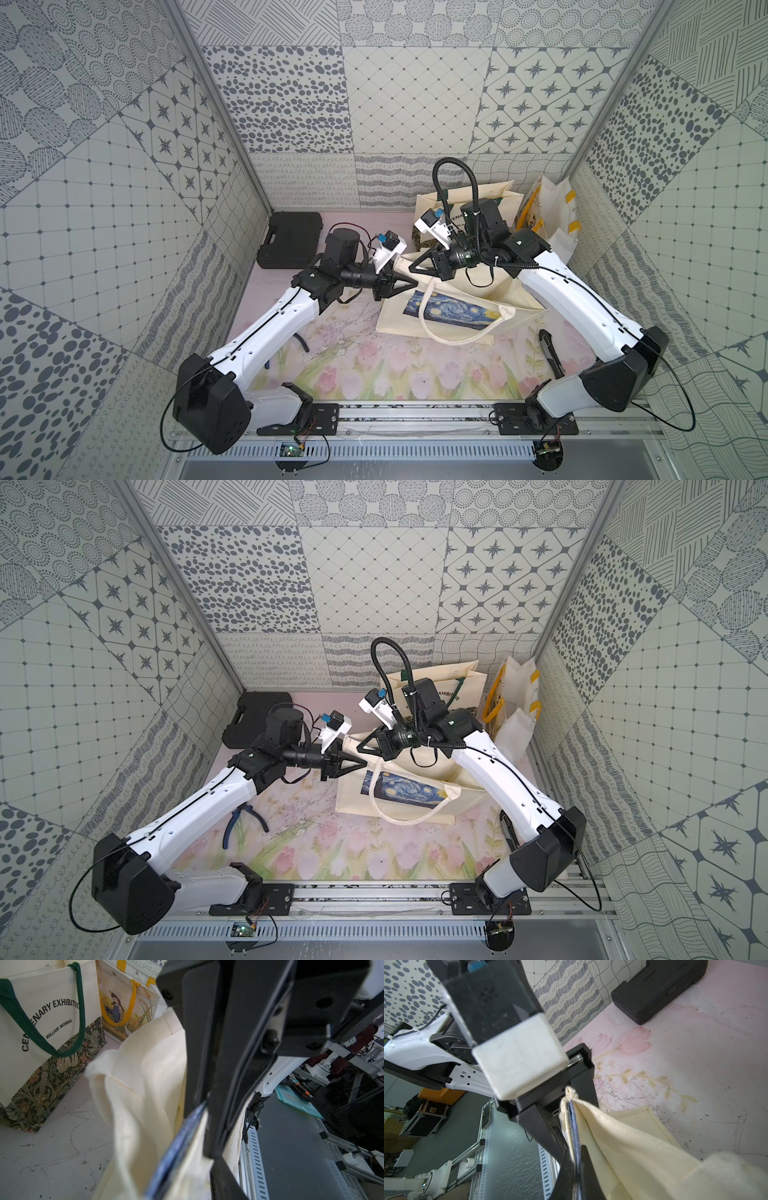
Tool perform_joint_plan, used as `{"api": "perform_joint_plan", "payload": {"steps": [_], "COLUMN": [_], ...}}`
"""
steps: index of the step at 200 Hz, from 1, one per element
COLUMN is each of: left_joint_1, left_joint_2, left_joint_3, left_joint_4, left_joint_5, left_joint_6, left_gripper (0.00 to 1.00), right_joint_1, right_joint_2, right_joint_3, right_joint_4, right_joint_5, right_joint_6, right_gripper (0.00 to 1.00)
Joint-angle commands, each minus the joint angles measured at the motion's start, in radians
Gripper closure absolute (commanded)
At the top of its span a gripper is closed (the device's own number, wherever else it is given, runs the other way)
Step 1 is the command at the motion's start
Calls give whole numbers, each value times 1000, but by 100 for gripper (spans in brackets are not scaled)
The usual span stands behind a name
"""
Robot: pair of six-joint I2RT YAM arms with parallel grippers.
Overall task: Put away the canvas bag
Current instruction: Press the canvas bag.
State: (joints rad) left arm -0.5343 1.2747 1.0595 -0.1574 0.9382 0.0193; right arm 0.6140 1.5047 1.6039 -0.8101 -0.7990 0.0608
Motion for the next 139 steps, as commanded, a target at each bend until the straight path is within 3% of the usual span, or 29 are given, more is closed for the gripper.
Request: {"api": "perform_joint_plan", "payload": {"steps": [1, 10, 31, 48, 62, 76, 112, 139], "left_joint_1": [-3, -3, -2, 0, 14, 46, 115, 141], "left_joint_2": [-3, -8, -18, -33, -48, -64, -90, -95], "left_joint_3": [-2, -1, -3, -7, -6, -3, 3, 6], "left_joint_4": [142, 113, 58, 8, -63, -155, -475, -551], "left_joint_5": [196, 193, 186, 174, 159, 173, 268, 265], "left_joint_6": [-69, -46, -8, 30, 87, 171, 577, 685], "left_gripper": [86, 100, 100, 100, 100, 100, 100, 100], "right_joint_1": [7, 8, 7, 7, 0, -24, -105, -107], "right_joint_2": [17, 16, 8, -2, -11, -22, -17, 13], "right_joint_3": [45, 46, 45, 42, 42, 37, 30, 44], "right_joint_4": [139, 133, 123, 120, 103, 83, -11, -64], "right_joint_5": [30, 37, 61, 86, 125, 159, 144, 80], "right_joint_6": [-3, -11, -24, -32, -46, -62, -190, -268], "right_gripper": [100, 100, 99, 70, 39, 27, 16, 14]}}
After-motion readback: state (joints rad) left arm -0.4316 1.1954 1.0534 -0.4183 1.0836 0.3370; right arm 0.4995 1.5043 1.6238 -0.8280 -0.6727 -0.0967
